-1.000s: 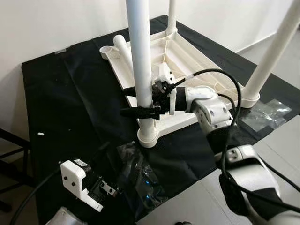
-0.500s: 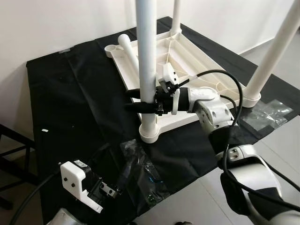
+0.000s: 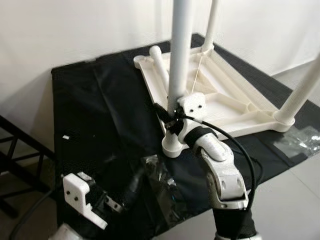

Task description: Building children table

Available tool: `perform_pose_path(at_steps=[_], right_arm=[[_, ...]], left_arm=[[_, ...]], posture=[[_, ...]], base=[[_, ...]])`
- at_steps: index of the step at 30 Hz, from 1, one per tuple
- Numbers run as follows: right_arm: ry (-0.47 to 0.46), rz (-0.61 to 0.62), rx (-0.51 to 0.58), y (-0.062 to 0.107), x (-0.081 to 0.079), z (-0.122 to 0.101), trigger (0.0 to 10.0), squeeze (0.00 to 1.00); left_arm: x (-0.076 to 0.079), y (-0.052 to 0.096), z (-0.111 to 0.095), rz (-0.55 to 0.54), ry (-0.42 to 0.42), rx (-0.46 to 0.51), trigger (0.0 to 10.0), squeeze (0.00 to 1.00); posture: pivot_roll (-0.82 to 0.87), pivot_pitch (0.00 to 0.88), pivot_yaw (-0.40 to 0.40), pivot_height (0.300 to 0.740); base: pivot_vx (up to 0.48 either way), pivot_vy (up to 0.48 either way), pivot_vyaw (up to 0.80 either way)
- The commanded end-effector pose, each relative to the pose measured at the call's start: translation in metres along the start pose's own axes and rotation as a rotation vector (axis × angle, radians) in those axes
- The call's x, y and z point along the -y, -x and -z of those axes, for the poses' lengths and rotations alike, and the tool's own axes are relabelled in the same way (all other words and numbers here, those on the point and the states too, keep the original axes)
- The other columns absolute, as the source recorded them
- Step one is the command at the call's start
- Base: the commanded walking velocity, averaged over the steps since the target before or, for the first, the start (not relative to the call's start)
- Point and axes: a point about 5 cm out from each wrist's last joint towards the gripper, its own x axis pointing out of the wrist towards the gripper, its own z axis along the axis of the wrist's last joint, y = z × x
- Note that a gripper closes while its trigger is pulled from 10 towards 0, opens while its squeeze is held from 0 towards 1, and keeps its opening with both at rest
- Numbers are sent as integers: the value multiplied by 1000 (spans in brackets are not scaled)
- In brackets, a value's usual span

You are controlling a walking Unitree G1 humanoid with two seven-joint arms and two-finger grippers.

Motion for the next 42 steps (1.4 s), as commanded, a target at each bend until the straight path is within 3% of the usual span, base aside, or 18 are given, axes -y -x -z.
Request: perform_pose_path(at_steps=[1, 9, 10, 12, 13, 14, 17, 20, 23, 29, 30, 31, 32, 38, 42], right_arm=[[-22, 20, -177, 6, -3, 40, 0, 0], [-3, 5, -190, 6, -8, 37, 0, 0], [6, 10, -199, 6, -9, 36, 10000, 0], [14, 0, -200, 5, -10, 33, 10000, 0], [16, -25, -178, 0, -8, 27, 10000, 290], [3, -78, -124, -8, -3, 16, 10000, 1000], [-1, -82, -112, -9, -3, 12, 10000, 1000], [1, -168, -62, -18, 1, 2, 10000, 1000], [58, -368, 8, -31, 12, -16, 10000, 1000], [132, -504, 7, -32, 19, -23, 10000, 996], [154, -547, 0, -32, 21, -25, 10000, 90], [154, -547, 0, -32, 21, -25, 10000, 90], [179, -592, -11, -30, 25, -26, 10000, 0], [202, -670, -34, -26, 38, -28, 10000, 0], [175, -731, -49, -15, 47, -23, 10000, 0]], left_arm=[[-1, 2, 2, 4, -6, -13, 10000, 0], [-1, 2, 1, -7, -11, -7, 10000, 0], [0, 1, 1, -5, -10, -7, 10000, 0], [0, 1, 0, -3, -9, -7, 10000, 0], [0, 1, 0, -2, -8, -6, 10000, 0], [1, 1, 0, -1, -7, -4, 10000, 0], [1, 1, 0, -1, -7, -3, 10000, 0], [1, 1, 0, -2, -8, -1, 10000, 0], [2, 1, -1, -4, -10, 2, 10000, 0], [3, 1, -2, -4, -10, 0, 10000, 0], [3, 2, -2, -4, -10, -1, 10000, 0], [3, 2, -2, -4, -10, -1, 10000, 0], [3, 2, -2, -6, -11, -2, 10000, 0], [4, 3, -2, -9, -10, -4, 10000, 0], [4, 2, -1, -9, -8, -5, 10000, 0]], posture=[[-16, 174, 50, 740], [-15, 176, 44, 740], [-16, 178, 44, 740], [-17, 180, 44, 740], [-16, 182, 42, 740], [-15, 183, 40, 740], [-15, 183, 40, 740], [-10, 186, 36, 740], [14, 194, 39, 740], [31, 196, 40, 740], [39, 199, 41, 740], [39, 199, 41, 740], [46, 201, 41, 740], [43, 204, 39, 740], [42, 197, 39, 740]], base=[[0, 0, 0], [0, 0, 0], [0, 0, 0], [0, 0, 0], [0, 0, 0], [0, 0, 0], [0, 0, 0], [0, 0, 0], [0, 0, 0], [0, 0, 0], [0, 0, 0], [0, 0, 0], [0, 0, 0], [0, 0, 0], [0, 0, 0]])
